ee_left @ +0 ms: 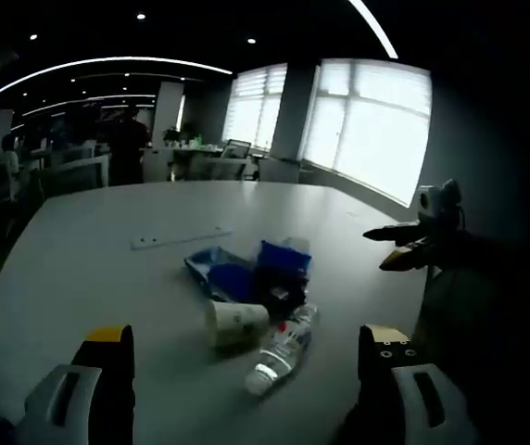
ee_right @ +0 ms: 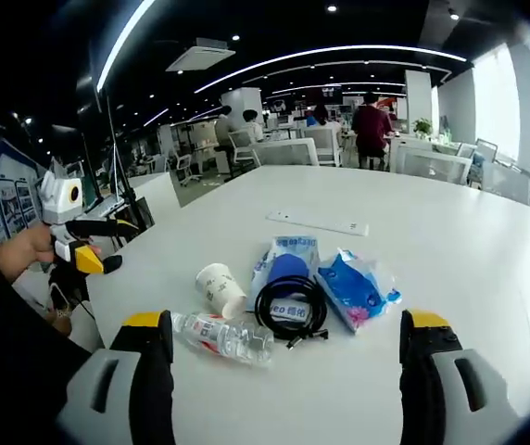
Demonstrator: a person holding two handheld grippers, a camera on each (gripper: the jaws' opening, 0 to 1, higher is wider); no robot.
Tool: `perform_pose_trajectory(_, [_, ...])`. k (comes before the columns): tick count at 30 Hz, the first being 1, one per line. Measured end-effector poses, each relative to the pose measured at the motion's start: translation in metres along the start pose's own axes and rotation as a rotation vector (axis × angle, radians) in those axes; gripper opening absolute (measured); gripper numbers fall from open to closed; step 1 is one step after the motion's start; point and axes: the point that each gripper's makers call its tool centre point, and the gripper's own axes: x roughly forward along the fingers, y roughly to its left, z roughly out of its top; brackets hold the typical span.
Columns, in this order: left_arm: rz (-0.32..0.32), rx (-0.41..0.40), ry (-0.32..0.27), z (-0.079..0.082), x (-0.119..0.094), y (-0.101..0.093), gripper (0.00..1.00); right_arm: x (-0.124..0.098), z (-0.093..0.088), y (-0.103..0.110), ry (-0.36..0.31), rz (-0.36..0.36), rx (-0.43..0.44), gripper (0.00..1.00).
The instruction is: Arrange the tabletop items into an orderly group along one side of the table until the central work area is clear of visible clutter.
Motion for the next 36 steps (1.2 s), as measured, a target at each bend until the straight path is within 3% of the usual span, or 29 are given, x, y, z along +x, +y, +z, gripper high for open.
perform_pose_trajectory(4, [0.005,0.000,-0.010,0.001,-0.001,0.006,1.00,0.002,0.001,0.000,-0.001,0.006,0.000,0.99])
perform_pose_trajectory(18, [0.010,0.015,-0.024,0.010,-0.002,-0.011,1.00,0.008,0.001,0.001,0.006,0.020,-0.009,0.99])
perform_pose_trajectory(36, [0.009,0.030,-0.016,0.003,-0.003,-0.004,1.00,0.017,0.002,0.003,0.021,0.045,-0.030,1.00])
